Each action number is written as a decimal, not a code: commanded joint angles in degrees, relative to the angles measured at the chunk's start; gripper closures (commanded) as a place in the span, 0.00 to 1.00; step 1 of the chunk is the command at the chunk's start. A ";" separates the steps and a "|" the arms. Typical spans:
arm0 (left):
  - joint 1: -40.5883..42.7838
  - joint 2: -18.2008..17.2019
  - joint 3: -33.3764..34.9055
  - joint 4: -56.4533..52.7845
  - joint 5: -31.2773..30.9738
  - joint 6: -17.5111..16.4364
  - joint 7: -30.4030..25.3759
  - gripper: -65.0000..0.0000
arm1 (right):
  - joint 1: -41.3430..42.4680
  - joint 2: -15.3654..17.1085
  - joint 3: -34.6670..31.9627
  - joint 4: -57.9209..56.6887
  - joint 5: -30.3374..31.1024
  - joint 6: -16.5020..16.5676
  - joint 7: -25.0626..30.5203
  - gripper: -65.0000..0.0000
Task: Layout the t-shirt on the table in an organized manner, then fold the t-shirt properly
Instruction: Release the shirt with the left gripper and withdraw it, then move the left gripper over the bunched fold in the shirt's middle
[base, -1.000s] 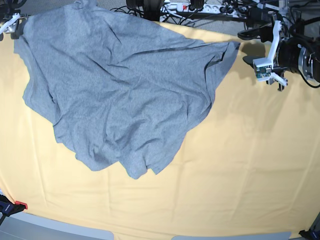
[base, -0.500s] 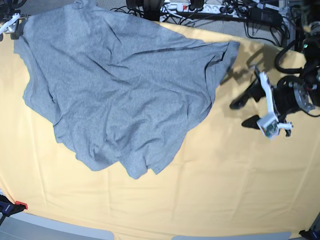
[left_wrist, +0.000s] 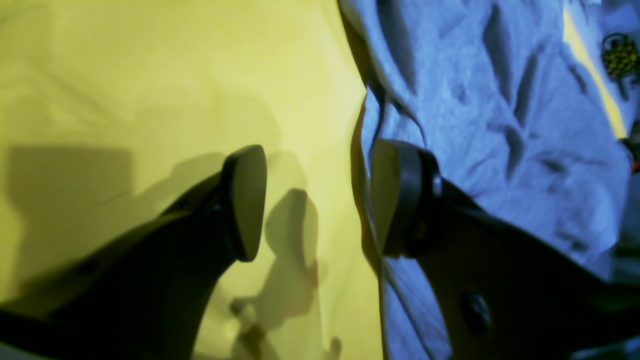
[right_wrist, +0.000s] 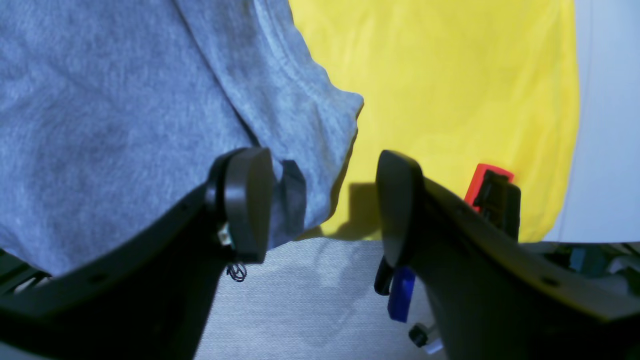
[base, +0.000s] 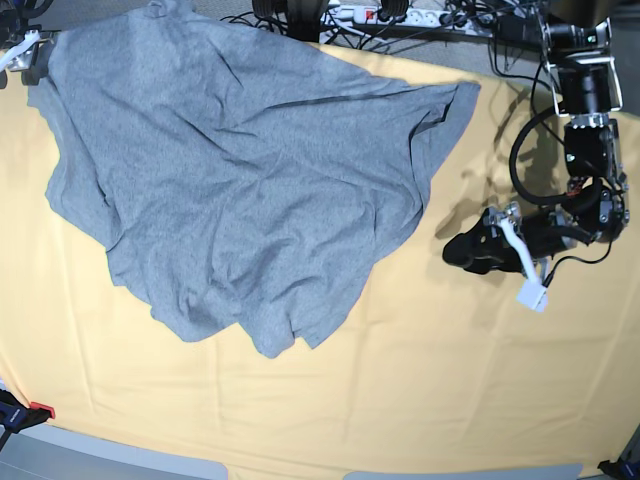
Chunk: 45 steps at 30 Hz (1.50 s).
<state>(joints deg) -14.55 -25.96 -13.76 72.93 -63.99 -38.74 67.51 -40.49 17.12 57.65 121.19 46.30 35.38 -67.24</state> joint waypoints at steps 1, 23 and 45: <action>-2.01 -0.17 0.70 -0.76 -1.46 -0.81 -1.09 0.48 | -0.46 0.83 0.66 0.96 0.37 -0.04 1.20 0.46; -10.47 14.67 24.35 -8.83 9.07 -1.26 -8.96 0.48 | -0.48 0.83 0.63 0.96 0.35 -0.07 1.68 0.46; -19.41 10.16 16.72 -8.50 -21.01 -1.26 12.49 1.00 | -0.48 0.83 0.63 0.96 0.37 -0.04 3.17 0.46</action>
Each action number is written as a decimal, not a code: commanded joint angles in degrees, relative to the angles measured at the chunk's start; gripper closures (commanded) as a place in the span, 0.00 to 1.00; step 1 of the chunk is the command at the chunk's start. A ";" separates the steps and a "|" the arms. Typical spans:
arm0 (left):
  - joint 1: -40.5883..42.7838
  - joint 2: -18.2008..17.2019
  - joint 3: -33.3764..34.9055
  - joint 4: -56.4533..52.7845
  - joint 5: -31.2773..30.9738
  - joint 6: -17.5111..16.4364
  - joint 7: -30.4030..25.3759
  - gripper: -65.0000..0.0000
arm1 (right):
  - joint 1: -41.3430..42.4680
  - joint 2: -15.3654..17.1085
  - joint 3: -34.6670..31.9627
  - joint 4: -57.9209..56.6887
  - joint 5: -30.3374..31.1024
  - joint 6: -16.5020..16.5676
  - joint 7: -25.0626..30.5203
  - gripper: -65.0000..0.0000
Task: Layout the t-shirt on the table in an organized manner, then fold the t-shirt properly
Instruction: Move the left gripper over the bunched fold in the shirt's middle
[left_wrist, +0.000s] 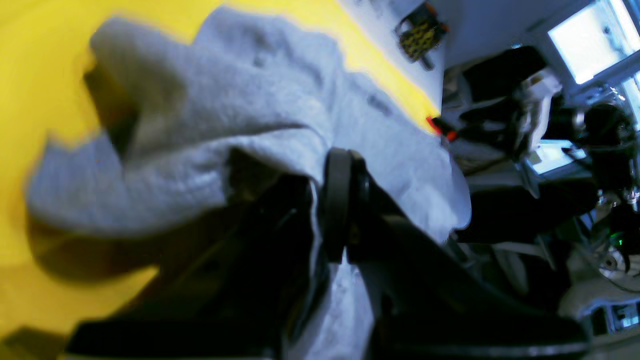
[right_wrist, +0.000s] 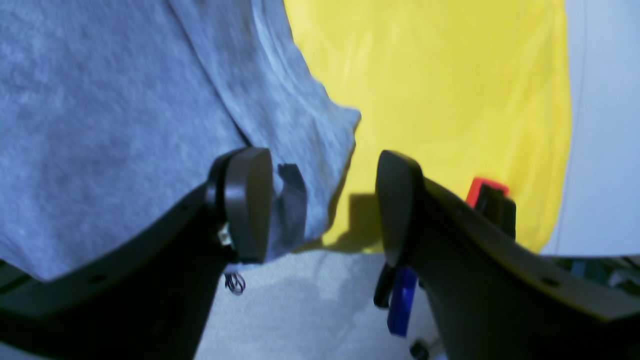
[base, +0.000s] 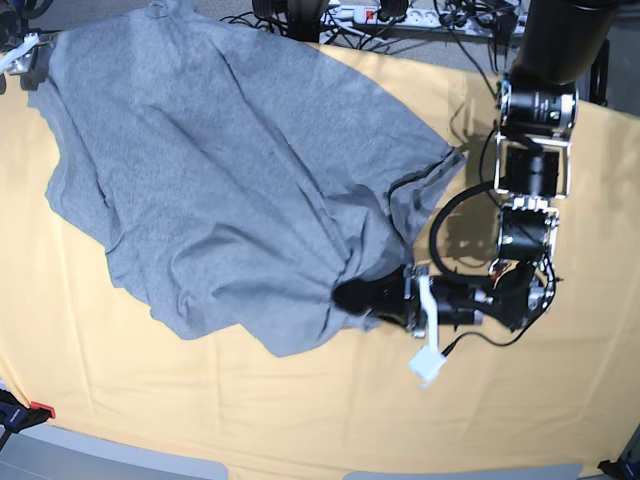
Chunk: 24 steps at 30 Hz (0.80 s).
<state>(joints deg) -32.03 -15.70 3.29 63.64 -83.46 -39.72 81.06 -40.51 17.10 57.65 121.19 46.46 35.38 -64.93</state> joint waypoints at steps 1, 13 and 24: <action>-1.14 -0.55 -0.31 0.81 -1.54 -0.28 -1.06 1.00 | -0.46 0.85 0.63 0.96 0.22 -0.02 0.85 0.46; 7.93 6.75 -0.31 0.85 -1.54 -0.28 -1.06 1.00 | -0.46 0.85 0.63 0.96 3.04 0.00 0.87 0.46; 6.51 11.74 8.37 0.85 -1.54 -0.28 -1.06 0.33 | -0.46 0.85 0.63 0.96 3.04 -0.02 0.87 0.46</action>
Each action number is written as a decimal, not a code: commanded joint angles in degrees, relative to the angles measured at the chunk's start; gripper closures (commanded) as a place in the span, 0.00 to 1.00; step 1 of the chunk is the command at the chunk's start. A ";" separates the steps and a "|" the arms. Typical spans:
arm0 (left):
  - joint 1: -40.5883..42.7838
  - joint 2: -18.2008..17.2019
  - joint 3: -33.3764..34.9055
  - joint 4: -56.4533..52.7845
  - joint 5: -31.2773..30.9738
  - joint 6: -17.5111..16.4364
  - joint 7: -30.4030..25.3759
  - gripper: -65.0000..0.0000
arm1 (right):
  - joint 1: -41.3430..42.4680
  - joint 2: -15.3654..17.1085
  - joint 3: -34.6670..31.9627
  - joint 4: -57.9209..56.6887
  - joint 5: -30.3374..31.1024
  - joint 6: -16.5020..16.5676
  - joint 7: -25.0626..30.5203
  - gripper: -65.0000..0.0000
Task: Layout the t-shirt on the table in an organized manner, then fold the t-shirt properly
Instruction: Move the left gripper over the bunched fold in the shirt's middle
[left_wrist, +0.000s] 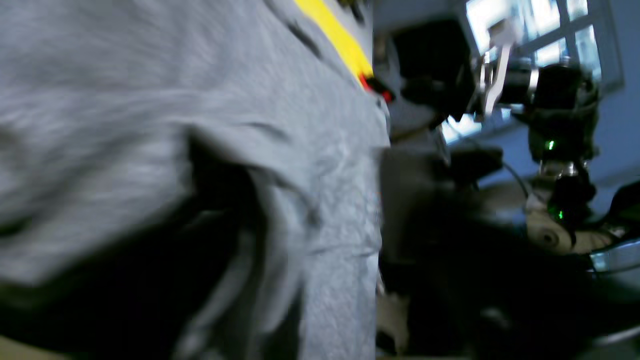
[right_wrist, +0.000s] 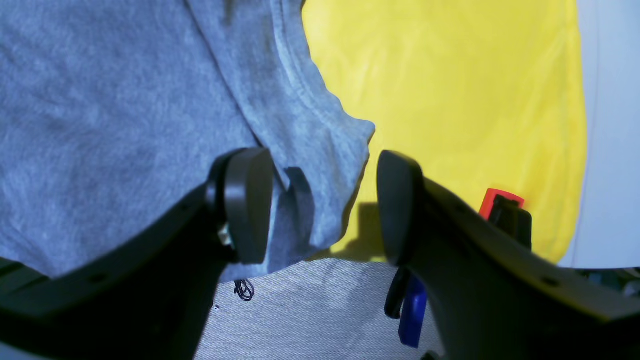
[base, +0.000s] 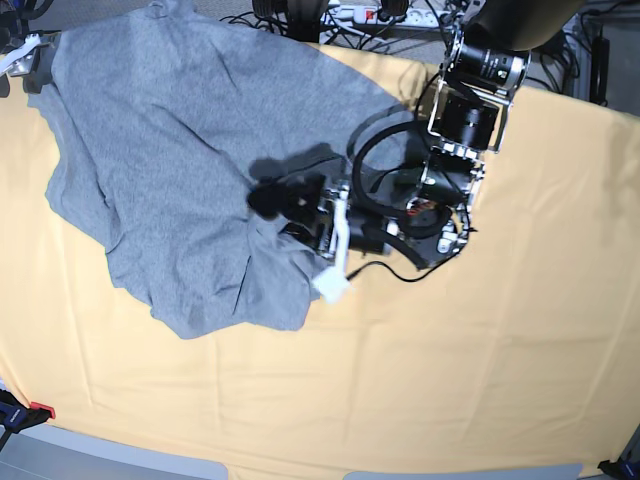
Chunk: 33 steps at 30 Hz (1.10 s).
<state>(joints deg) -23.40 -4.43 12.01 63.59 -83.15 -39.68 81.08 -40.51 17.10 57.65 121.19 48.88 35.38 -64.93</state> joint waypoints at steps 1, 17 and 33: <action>-2.73 0.46 0.44 0.90 -1.85 -0.32 -1.08 0.27 | -0.46 0.85 0.63 0.96 0.61 -0.02 0.90 0.46; -13.86 0.42 -9.77 0.87 -1.85 0.20 -1.08 0.26 | -0.44 0.85 0.63 0.96 0.61 -0.04 0.90 0.46; -11.74 -12.28 -4.52 0.90 5.33 -0.32 -1.08 0.26 | -0.46 0.83 0.63 0.96 0.66 -0.04 0.90 0.46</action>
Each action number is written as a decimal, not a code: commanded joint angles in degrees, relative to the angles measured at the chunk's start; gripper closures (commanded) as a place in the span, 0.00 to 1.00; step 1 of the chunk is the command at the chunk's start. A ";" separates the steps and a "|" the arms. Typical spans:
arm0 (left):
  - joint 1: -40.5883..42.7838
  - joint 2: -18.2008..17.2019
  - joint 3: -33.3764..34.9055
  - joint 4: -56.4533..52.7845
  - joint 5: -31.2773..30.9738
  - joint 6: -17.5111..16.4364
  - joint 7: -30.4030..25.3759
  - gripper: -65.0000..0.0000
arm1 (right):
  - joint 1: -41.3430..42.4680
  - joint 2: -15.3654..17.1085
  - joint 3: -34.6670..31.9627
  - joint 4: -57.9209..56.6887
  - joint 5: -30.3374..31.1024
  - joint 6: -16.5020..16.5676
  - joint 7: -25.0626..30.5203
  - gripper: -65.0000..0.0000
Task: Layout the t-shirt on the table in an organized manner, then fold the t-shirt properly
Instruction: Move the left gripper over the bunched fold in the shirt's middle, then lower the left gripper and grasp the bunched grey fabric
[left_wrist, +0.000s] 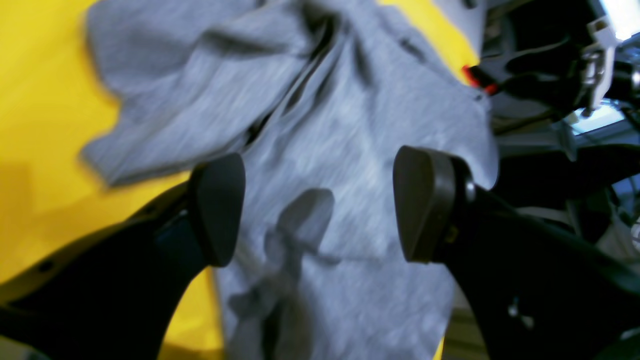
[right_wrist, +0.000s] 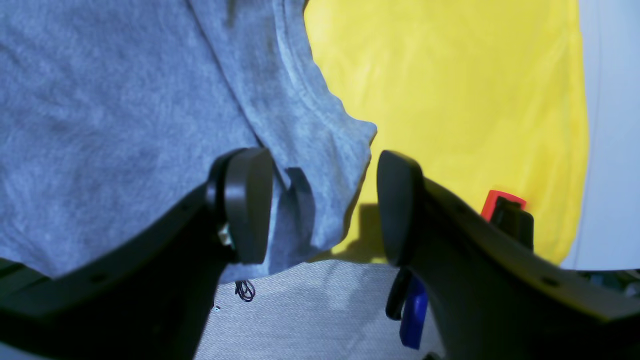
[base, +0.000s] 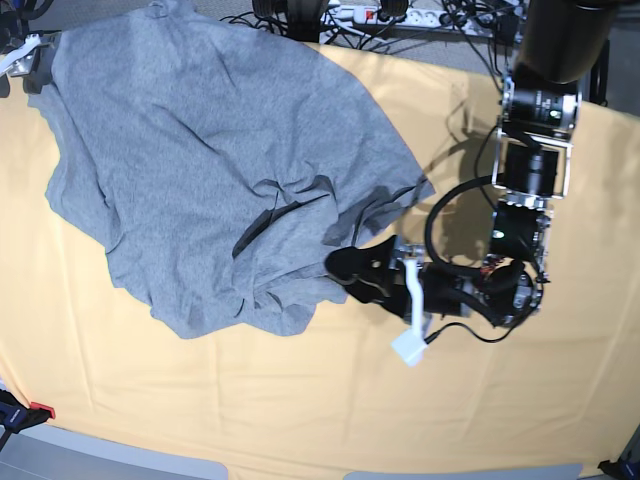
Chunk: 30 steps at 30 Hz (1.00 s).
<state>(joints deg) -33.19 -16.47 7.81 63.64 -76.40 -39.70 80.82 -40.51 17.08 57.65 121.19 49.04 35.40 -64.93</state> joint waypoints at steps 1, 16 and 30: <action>-1.95 -1.36 -0.33 0.85 -1.42 -0.30 -0.82 0.26 | -0.46 0.85 0.63 0.96 0.48 -0.07 0.87 0.46; 1.90 -5.66 -3.96 0.83 16.20 2.49 -9.55 0.26 | -0.46 0.85 0.63 0.96 0.70 -0.09 0.87 0.46; 6.54 5.44 -4.22 0.79 30.67 8.11 -25.66 0.26 | -0.46 0.85 0.63 0.96 0.68 -0.09 0.85 0.46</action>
<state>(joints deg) -25.26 -11.00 3.75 63.64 -45.23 -31.57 55.61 -40.51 17.08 57.65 121.19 49.08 35.38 -64.93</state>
